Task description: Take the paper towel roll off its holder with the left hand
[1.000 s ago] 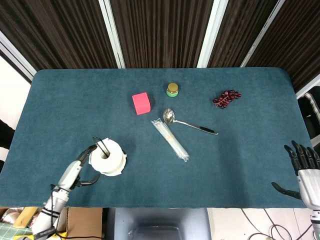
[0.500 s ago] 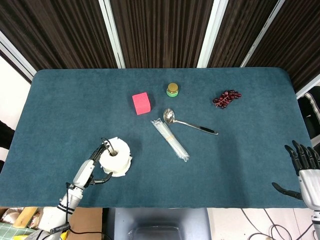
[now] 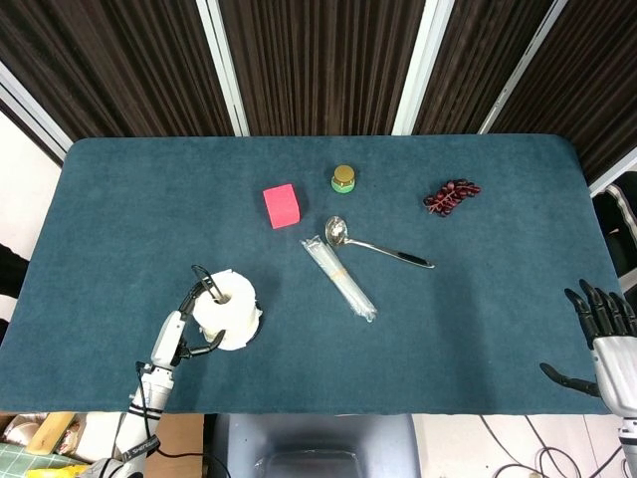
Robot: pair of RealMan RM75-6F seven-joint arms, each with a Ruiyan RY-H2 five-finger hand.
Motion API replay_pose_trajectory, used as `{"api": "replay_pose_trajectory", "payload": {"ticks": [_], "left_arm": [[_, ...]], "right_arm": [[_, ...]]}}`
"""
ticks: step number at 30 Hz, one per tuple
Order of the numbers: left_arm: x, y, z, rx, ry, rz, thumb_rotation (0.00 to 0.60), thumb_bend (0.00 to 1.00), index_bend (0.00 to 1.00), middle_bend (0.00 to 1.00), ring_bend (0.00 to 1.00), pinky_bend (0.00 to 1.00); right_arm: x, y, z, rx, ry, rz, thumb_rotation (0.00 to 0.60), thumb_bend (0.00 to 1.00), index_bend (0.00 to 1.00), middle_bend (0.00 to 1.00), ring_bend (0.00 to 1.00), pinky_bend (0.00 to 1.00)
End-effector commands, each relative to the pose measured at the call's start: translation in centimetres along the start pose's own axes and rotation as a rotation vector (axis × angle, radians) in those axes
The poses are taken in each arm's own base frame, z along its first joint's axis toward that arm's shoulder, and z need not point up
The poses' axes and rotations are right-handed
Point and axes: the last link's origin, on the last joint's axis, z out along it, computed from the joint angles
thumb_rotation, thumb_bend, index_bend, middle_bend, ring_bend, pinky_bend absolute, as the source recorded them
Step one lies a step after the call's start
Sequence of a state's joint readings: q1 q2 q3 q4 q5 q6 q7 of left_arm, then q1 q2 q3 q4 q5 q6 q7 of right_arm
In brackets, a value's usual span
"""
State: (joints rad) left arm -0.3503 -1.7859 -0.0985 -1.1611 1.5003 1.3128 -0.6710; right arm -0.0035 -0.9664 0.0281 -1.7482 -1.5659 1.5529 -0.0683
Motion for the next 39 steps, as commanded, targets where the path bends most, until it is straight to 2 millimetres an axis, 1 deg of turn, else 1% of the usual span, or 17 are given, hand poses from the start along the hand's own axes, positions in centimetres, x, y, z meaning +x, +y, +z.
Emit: {"api": "replay_pose_trajectory", "payload": {"ticks": [1, 5, 8, 14, 18, 21, 24, 27, 34, 37, 39], "left_arm": [[0.2, 0.0, 0.0, -0.008, 0.018, 0.0, 0.6, 0.35, 0.41, 0.35, 0.3, 0.5], [0.9, 0.4, 0.0, -0.027, 0.042, -0.002, 0.6, 0.35, 0.45, 0.38, 0.33, 0.54], [2.3, 1.3, 0.3, -0.07, 0.078, 0.016, 0.6, 0.35, 0.45, 0.38, 0.33, 0.54], [6.3, 4.9, 1.5, -0.206, 0.153, 0.089, 0.6, 0.35, 0.45, 0.38, 0.33, 0.56], [9.5, 7.9, 1.8, -0.3, 0.217, 0.153, 0.6, 0.35, 0.45, 0.37, 0.33, 0.56], [11.8, 10.0, 1.7, -0.352, 0.258, 0.202, 0.6, 0.34, 0.45, 0.38, 0.33, 0.56], [13.7, 11.5, 1.2, -0.372, 0.286, 0.258, 0.6, 0.34, 0.44, 0.38, 0.33, 0.57], [15.3, 12.6, 0.4, -0.37, 0.305, 0.288, 0.6, 0.34, 0.43, 0.39, 0.33, 0.58], [18.5, 13.5, -1.8, -0.311, 0.315, 0.36, 0.6, 0.34, 0.43, 0.41, 0.37, 0.61], [19.9, 14.0, -2.8, -0.297, 0.349, 0.385, 0.6, 0.34, 0.43, 0.43, 0.39, 0.64], [20.7, 14.3, -3.6, -0.293, 0.37, 0.394, 0.6, 0.34, 0.43, 0.44, 0.41, 0.64]], "right_arm": [[-0.1, 0.0, 0.0, -0.002, -0.002, -0.001, 0.6, 0.12, 0.0, 0.0, 0.0, 0.08], [-0.2, 0.0, 0.1, -0.004, -0.007, -0.002, 0.6, 0.12, 0.0, 0.0, 0.0, 0.08], [-0.2, 0.0, 0.2, -0.005, -0.01, -0.001, 0.6, 0.12, 0.01, 0.0, 0.0, 0.08], [-0.2, 0.0, 0.2, -0.007, -0.013, 0.0, 0.6, 0.12, 0.01, 0.0, 0.0, 0.08], [-0.3, 0.0, 0.2, -0.005, -0.019, -0.002, 0.6, 0.12, 0.01, 0.0, 0.0, 0.08], [-0.5, -0.1, 0.2, -0.003, -0.029, -0.006, 0.6, 0.12, 0.01, 0.0, 0.0, 0.08], [-0.6, -0.1, 0.3, -0.003, -0.036, -0.01, 0.6, 0.12, 0.01, 0.0, 0.0, 0.08], [-0.7, -0.1, 0.3, -0.003, -0.042, -0.013, 0.6, 0.12, 0.01, 0.0, 0.0, 0.08], [-0.8, -0.1, 0.3, -0.007, -0.046, -0.015, 0.6, 0.12, 0.01, 0.0, 0.0, 0.08], [-0.8, -0.1, 0.4, -0.009, -0.044, -0.016, 0.6, 0.12, 0.01, 0.0, 0.0, 0.08], [-0.9, -0.1, 0.4, -0.01, -0.048, -0.019, 0.6, 0.12, 0.01, 0.0, 0.0, 0.08]]}}
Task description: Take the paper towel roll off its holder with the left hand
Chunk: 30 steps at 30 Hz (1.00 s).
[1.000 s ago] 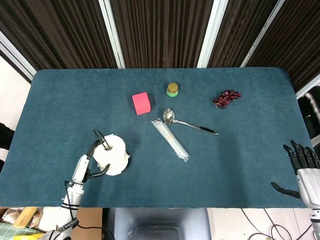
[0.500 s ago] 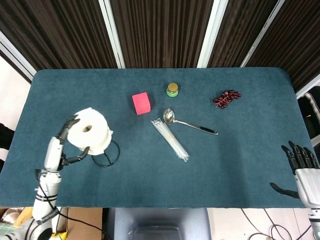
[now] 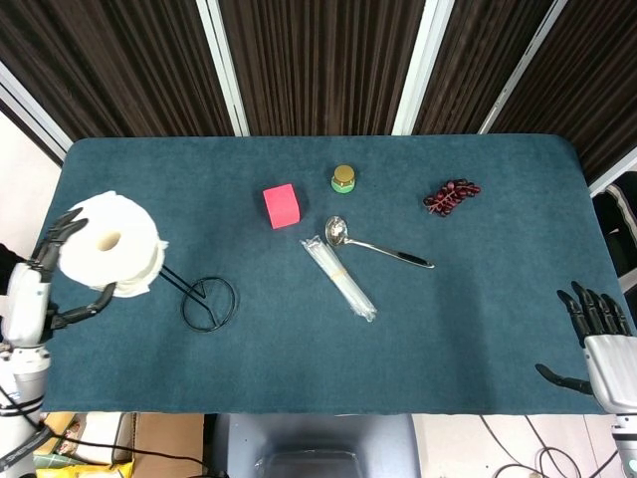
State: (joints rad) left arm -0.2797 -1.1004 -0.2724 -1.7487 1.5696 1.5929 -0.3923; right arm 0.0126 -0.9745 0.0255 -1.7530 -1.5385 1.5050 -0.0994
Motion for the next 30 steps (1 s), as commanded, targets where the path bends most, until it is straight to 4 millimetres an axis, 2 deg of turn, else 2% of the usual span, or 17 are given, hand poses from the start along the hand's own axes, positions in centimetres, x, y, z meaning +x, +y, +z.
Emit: {"api": "replay_pose_trajectory", "payload": {"ticks": [1, 8, 13, 20, 24, 30], "left_arm": [[1.9, 0.2, -0.8, 0.019, 0.031, 0.022, 0.6, 0.34, 0.43, 0.44, 0.41, 0.64], [4.1, 1.1, -2.2, 0.029, 0.028, 0.076, 0.6, 0.34, 0.43, 0.44, 0.41, 0.64], [3.4, 0.1, -4.6, 0.109, -0.024, 0.192, 0.6, 0.34, 0.43, 0.44, 0.41, 0.64], [0.0, -2.9, -8.0, 0.225, -0.015, 0.242, 0.6, 0.34, 0.44, 0.45, 0.41, 0.64], [-2.9, -5.1, -9.8, 0.324, -0.03, 0.257, 0.6, 0.34, 0.44, 0.45, 0.41, 0.64], [-7.5, -8.2, -12.1, 0.451, -0.035, 0.173, 0.6, 0.34, 0.44, 0.45, 0.41, 0.64]], "right_arm": [[-0.1, 0.0, 0.0, 0.0, -0.005, -0.003, 0.6, 0.12, 0.01, 0.0, 0.0, 0.08], [-0.4, -0.1, 0.2, -0.003, -0.017, -0.009, 0.6, 0.12, 0.01, 0.0, 0.0, 0.08], [-0.3, -0.1, 0.2, -0.001, -0.016, -0.008, 0.6, 0.12, 0.01, 0.0, 0.0, 0.08], [-0.5, -0.1, 0.3, -0.001, -0.023, -0.012, 0.6, 0.12, 0.01, 0.0, 0.0, 0.08], [-0.6, -0.1, 0.3, 0.001, -0.03, -0.017, 0.6, 0.12, 0.01, 0.0, 0.0, 0.08], [-0.7, -0.1, 0.3, 0.002, -0.034, -0.016, 0.6, 0.12, 0.01, 0.0, 0.0, 0.08]]}}
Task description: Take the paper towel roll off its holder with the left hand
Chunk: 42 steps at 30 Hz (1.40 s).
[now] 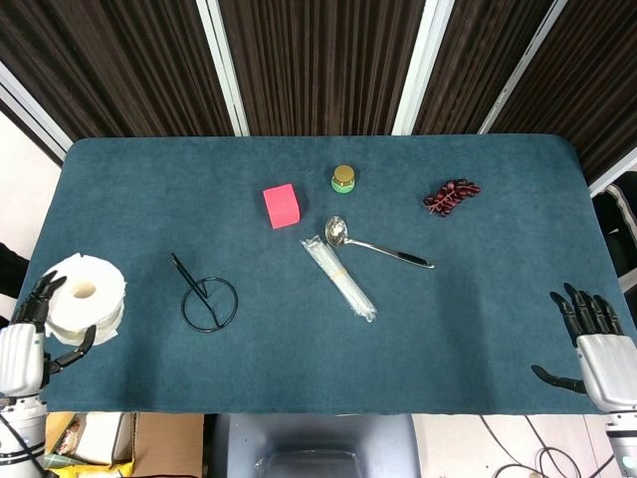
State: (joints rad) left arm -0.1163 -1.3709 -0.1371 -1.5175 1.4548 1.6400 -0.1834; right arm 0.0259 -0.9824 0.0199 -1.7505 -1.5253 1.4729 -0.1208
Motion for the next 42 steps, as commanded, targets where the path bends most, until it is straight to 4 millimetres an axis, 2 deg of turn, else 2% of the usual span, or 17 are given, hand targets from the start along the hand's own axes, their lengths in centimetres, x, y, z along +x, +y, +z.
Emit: {"api": "replay_pose_trajectory", "payload": {"ticks": [1, 6, 9, 12, 14, 16, 20, 26, 32, 40, 42], "left_arm": [[-3.9, -2.0, -1.1, 0.108, -0.023, -0.077, 0.6, 0.34, 0.44, 0.45, 0.41, 0.64], [-6.0, -3.1, -1.4, 0.158, 0.01, -0.129, 0.6, 0.34, 0.43, 0.44, 0.4, 0.64], [-6.6, -3.4, -1.6, 0.179, 0.012, -0.135, 0.6, 0.35, 0.37, 0.39, 0.34, 0.62], [-7.0, -3.7, -2.0, 0.193, -0.016, -0.149, 0.6, 0.35, 0.2, 0.24, 0.2, 0.54], [-7.0, -3.8, -2.0, 0.199, -0.034, -0.165, 0.6, 0.35, 0.07, 0.09, 0.09, 0.43], [-7.1, -3.9, -2.1, 0.208, -0.061, -0.177, 0.6, 0.35, 0.01, 0.01, 0.02, 0.33], [-7.1, -4.0, -2.5, 0.235, -0.119, -0.162, 0.6, 0.35, 0.0, 0.0, 0.0, 0.19], [-6.9, -4.0, -2.8, 0.261, -0.168, -0.133, 0.6, 0.36, 0.0, 0.0, 0.0, 0.16], [-4.0, -3.1, -3.2, 0.255, -0.143, -0.055, 0.6, 0.37, 0.0, 0.0, 0.0, 0.15], [1.2, -1.8, -2.5, 0.19, -0.09, 0.18, 0.6, 0.36, 0.0, 0.0, 0.0, 0.15], [2.2, -1.3, -2.1, 0.16, -0.097, 0.248, 0.6, 0.37, 0.04, 0.0, 0.0, 0.15]], "right_arm": [[0.0, 0.0, 0.0, 0.0, -0.003, 0.0, 0.6, 0.12, 0.01, 0.0, 0.0, 0.08], [-0.1, 0.0, 0.0, -0.003, -0.008, -0.002, 0.6, 0.12, 0.01, 0.0, 0.0, 0.08], [-0.2, 0.0, 0.1, 0.0, -0.01, -0.002, 0.6, 0.12, 0.01, 0.0, 0.0, 0.08], [-0.2, -0.1, 0.0, 0.0, -0.011, -0.003, 0.6, 0.12, 0.01, 0.0, 0.0, 0.08], [-0.2, -0.1, 0.0, 0.001, -0.011, -0.003, 0.6, 0.12, 0.01, 0.0, 0.0, 0.08], [-0.2, -0.1, 0.1, -0.001, -0.01, -0.003, 0.6, 0.12, 0.01, 0.0, 0.0, 0.08], [-0.2, -0.1, 0.1, -0.001, -0.013, -0.004, 0.6, 0.12, 0.01, 0.0, 0.0, 0.08], [-0.2, -0.1, 0.0, 0.0, -0.011, -0.005, 0.6, 0.12, 0.01, 0.0, 0.0, 0.08], [-0.2, -0.1, -0.1, 0.002, -0.009, -0.005, 0.6, 0.12, 0.01, 0.0, 0.0, 0.08], [-0.1, -0.1, -0.1, 0.003, -0.007, -0.001, 0.6, 0.12, 0.01, 0.0, 0.0, 0.08], [-0.1, -0.1, -0.1, 0.003, -0.006, 0.0, 0.6, 0.12, 0.01, 0.0, 0.0, 0.08]]}}
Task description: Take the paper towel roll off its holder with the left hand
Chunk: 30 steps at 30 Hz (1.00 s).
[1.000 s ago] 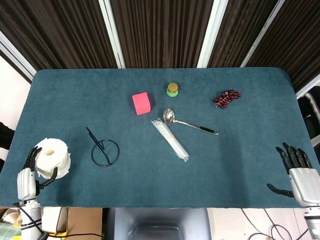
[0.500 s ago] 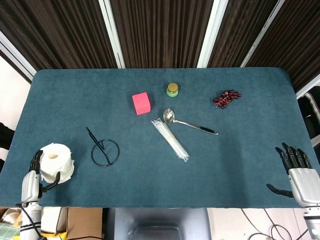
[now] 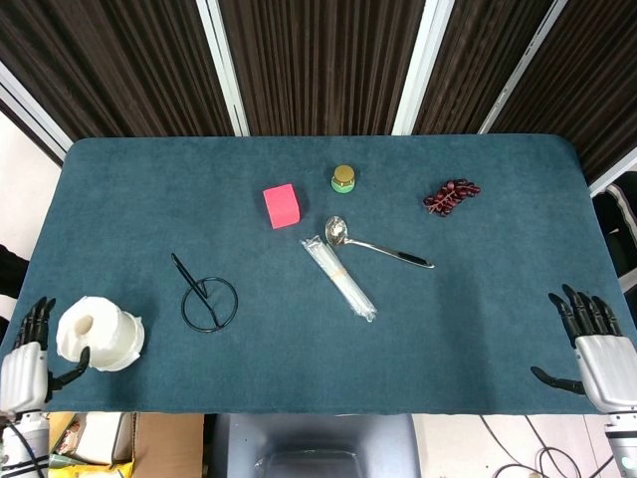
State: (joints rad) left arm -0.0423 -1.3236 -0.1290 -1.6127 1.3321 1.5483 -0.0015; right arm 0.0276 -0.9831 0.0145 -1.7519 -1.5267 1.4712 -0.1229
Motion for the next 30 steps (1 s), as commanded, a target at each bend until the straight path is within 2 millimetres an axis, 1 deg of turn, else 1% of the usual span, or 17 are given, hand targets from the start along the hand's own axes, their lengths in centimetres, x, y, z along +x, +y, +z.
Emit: {"api": "replay_pose_trajectory", "payload": {"ticks": [1, 3, 4, 7, 9, 12, 16, 21, 30], "left_arm": [[2.5, 0.7, 0.2, -0.048, 0.018, 0.125, 0.6, 0.36, 0.09, 0.0, 0.0, 0.15], [3.4, 1.3, 0.8, -0.079, 0.025, 0.184, 0.6, 0.36, 0.18, 0.02, 0.01, 0.13], [3.8, 1.6, 1.0, -0.095, 0.033, 0.206, 0.6, 0.35, 0.2, 0.05, 0.02, 0.13], [5.0, 2.7, 1.8, -0.165, 0.038, 0.28, 0.6, 0.35, 0.21, 0.17, 0.11, 0.15], [5.6, 3.2, 2.4, -0.207, 0.048, 0.339, 0.6, 0.35, 0.22, 0.18, 0.13, 0.16], [6.2, 3.3, 3.6, -0.242, 0.074, 0.452, 0.6, 0.35, 0.22, 0.19, 0.13, 0.17], [5.8, 2.9, 4.0, -0.243, 0.043, 0.518, 0.6, 0.35, 0.22, 0.19, 0.13, 0.18], [5.1, 2.3, 3.9, -0.219, -0.028, 0.522, 0.6, 0.35, 0.21, 0.18, 0.13, 0.18], [4.9, 2.1, 3.6, -0.199, -0.058, 0.49, 0.6, 0.35, 0.2, 0.18, 0.13, 0.18]], "right_arm": [[0.0, 0.0, 0.0, 0.0, 0.0, 0.0, 0.6, 0.12, 0.01, 0.0, 0.0, 0.08], [0.0, 0.0, 0.0, 0.001, -0.002, 0.001, 0.6, 0.12, 0.01, 0.0, 0.0, 0.08], [0.0, 0.0, 0.0, 0.001, -0.004, 0.001, 0.6, 0.12, 0.01, 0.0, 0.0, 0.08], [0.0, 0.0, 0.1, -0.002, -0.006, 0.002, 0.6, 0.12, 0.01, 0.0, 0.0, 0.08], [0.0, 0.1, 0.1, -0.002, -0.008, 0.002, 0.6, 0.12, 0.01, 0.0, 0.0, 0.08], [0.1, 0.1, 0.1, -0.001, -0.009, 0.001, 0.6, 0.12, 0.01, 0.0, 0.0, 0.08], [0.2, 0.1, 0.0, 0.004, -0.006, -0.005, 0.6, 0.12, 0.01, 0.0, 0.0, 0.08], [0.2, 0.1, -0.2, 0.01, -0.008, -0.014, 0.6, 0.12, 0.02, 0.0, 0.0, 0.08], [0.2, 0.0, -0.2, 0.009, -0.007, -0.009, 0.6, 0.12, 0.02, 0.0, 0.0, 0.08]]}}
